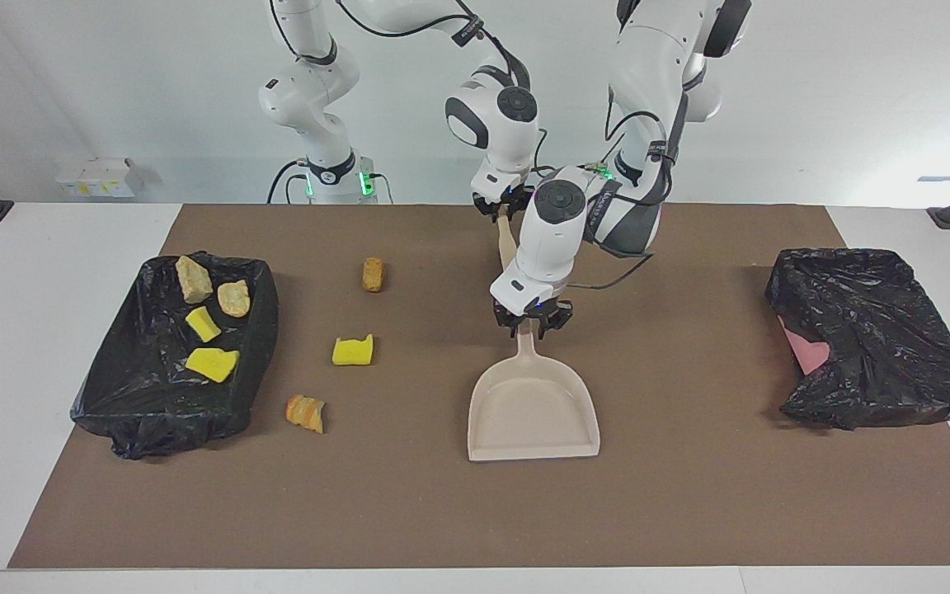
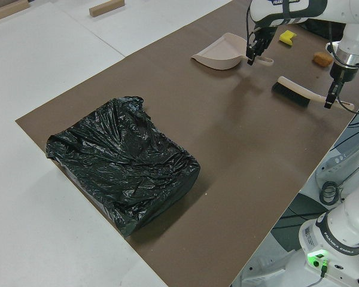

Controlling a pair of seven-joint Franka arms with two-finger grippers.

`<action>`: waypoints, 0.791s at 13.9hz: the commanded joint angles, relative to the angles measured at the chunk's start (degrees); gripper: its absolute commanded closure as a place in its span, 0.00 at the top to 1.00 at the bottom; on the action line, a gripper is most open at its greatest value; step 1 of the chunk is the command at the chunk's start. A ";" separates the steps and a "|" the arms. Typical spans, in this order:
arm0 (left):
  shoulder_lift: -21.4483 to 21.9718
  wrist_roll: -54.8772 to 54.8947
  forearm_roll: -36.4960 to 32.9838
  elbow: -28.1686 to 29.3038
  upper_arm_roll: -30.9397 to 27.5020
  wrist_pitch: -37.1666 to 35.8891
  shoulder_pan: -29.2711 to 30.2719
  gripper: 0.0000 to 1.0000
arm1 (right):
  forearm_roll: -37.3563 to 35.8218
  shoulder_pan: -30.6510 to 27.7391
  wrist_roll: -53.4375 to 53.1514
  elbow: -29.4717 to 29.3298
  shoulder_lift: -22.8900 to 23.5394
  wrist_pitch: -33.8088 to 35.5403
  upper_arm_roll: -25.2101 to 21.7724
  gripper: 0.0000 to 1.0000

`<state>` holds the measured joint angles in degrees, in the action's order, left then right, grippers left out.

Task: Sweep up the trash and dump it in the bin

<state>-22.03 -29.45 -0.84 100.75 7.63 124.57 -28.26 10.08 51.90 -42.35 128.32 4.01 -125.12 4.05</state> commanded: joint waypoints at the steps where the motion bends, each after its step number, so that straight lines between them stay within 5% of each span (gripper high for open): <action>1: 0.32 -0.87 -1.27 -0.29 -0.78 -0.20 -0.84 0.00 | 1.17 0.58 -1.77 0.08 -1.80 1.18 0.08 0.00; 6: 0.50 -0.61 -1.27 -0.29 -0.78 -0.46 -0.57 0.00 | 0.56 -3.80 -1.78 1.92 -12.15 11.27 -0.10 0.00; 11: 2.34 4.12 -3.99 -0.29 -1.04 -1.34 0.92 0.00 | -3.56 -14.35 -2.65 11.76 -25.44 18.05 -0.10 0.00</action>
<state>-21.55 -28.09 -3.09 100.42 7.03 124.47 -27.99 8.71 40.68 -43.19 133.87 -15.59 -107.44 3.44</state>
